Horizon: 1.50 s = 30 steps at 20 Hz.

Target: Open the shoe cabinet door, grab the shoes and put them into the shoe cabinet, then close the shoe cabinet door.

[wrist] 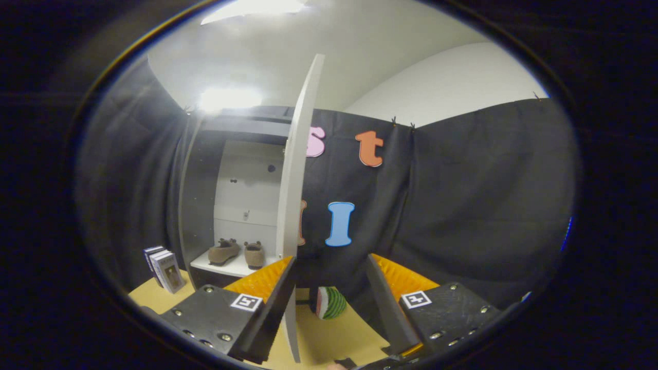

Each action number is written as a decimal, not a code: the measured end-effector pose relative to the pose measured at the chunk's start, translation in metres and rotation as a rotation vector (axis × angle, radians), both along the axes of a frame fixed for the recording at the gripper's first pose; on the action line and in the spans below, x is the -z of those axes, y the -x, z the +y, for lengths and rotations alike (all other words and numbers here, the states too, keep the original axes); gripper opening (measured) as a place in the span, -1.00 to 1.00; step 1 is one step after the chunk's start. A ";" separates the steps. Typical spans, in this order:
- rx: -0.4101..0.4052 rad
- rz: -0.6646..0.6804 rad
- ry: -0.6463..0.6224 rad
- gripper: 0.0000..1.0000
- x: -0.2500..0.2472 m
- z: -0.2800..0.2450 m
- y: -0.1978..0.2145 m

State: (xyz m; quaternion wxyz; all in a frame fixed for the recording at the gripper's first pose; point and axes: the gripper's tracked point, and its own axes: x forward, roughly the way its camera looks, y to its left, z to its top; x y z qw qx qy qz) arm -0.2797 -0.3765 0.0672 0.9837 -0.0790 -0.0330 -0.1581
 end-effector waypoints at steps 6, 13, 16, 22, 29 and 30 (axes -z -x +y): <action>-0.079 0.070 -0.060 0.67 0.024 -0.007 -0.024; -0.167 0.074 -0.158 0.68 0.035 0.016 -0.029; -0.237 0.069 -0.184 0.67 0.039 0.049 -0.033; -0.395 0.087 -0.232 0.67 0.046 0.125 -0.051; -0.510 0.137 -0.278 0.68 0.068 0.202 -0.094; -0.525 0.145 -0.281 0.68 0.071 0.212 -0.102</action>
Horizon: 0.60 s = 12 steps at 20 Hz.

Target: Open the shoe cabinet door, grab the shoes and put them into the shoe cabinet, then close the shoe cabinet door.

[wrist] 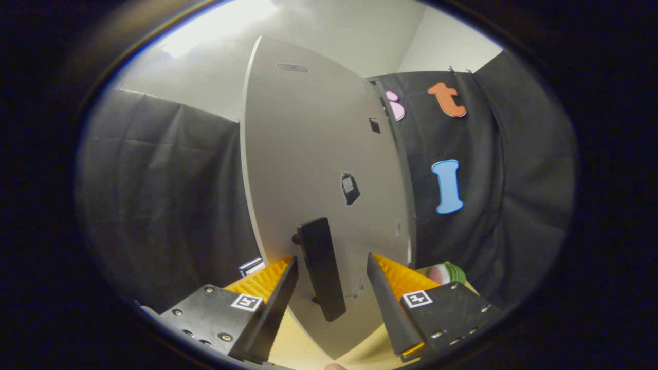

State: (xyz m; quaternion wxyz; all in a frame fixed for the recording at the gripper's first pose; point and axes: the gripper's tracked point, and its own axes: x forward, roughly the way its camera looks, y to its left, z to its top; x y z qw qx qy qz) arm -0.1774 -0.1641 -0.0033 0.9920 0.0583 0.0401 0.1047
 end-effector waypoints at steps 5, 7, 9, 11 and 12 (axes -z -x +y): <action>-0.029 0.028 0.005 0.69 0.010 0.040 -0.037; -0.035 0.026 -0.016 0.73 0.013 0.055 -0.054; -0.050 0.036 -0.025 1.00 0.017 0.073 -0.066; -0.052 0.032 -0.031 1.00 0.016 0.085 -0.080; -0.051 0.031 -0.033 0.99 0.017 0.090 -0.088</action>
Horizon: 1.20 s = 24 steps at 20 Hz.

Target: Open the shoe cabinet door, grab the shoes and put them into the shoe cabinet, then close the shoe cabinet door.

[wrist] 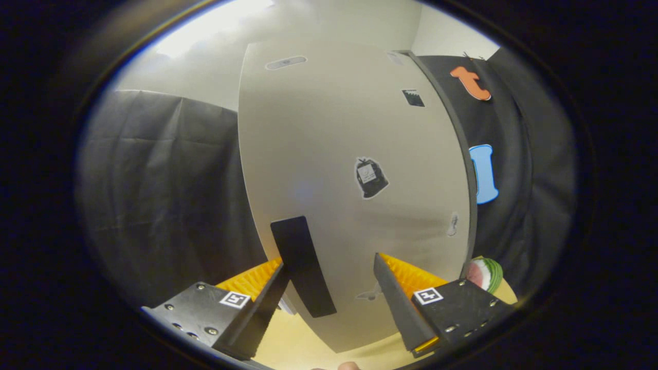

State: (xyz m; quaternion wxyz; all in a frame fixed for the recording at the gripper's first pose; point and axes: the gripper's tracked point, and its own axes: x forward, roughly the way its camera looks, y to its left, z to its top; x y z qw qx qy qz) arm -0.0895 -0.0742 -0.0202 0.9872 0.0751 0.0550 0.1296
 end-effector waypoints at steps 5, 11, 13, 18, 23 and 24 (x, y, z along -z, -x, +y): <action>0.035 -0.011 -0.029 0.99 0.004 0.023 -0.039; 0.065 -0.028 0.005 0.99 0.007 0.045 -0.067; 0.077 -0.035 0.021 0.99 0.007 0.051 -0.075; 0.119 -0.042 0.059 0.99 0.008 0.065 -0.093; 0.183 -0.056 0.061 0.98 0.016 0.070 -0.109; 0.195 -0.062 0.059 0.99 0.017 0.071 -0.110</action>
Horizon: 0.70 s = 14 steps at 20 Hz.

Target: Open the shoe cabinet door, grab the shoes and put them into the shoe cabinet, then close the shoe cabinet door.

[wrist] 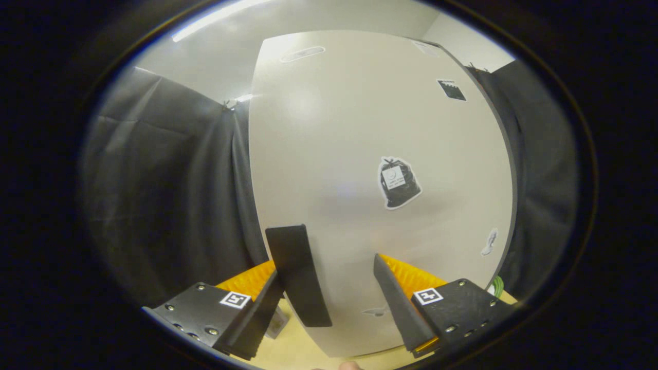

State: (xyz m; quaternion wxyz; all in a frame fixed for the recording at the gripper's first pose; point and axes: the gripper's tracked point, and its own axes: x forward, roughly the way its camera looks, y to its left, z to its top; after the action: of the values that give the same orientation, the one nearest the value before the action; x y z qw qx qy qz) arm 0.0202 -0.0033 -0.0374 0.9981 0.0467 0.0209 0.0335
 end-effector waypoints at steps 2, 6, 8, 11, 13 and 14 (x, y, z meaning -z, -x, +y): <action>0.022 -0.009 -0.003 0.99 0.001 0.003 -0.002; 0.054 -0.014 -0.008 0.99 0.004 0.006 -0.004; 0.064 -0.015 -0.010 0.99 0.005 0.007 -0.005; 0.071 -0.017 -0.022 0.99 0.005 0.009 -0.004; 0.055 -0.028 -0.048 0.99 0.002 0.012 -0.002; 0.035 -0.045 -0.065 0.99 -0.003 0.017 0.000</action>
State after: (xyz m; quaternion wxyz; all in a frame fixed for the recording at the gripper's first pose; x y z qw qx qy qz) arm 0.0201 0.0132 -0.0348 0.9967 0.0788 -0.0036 0.0178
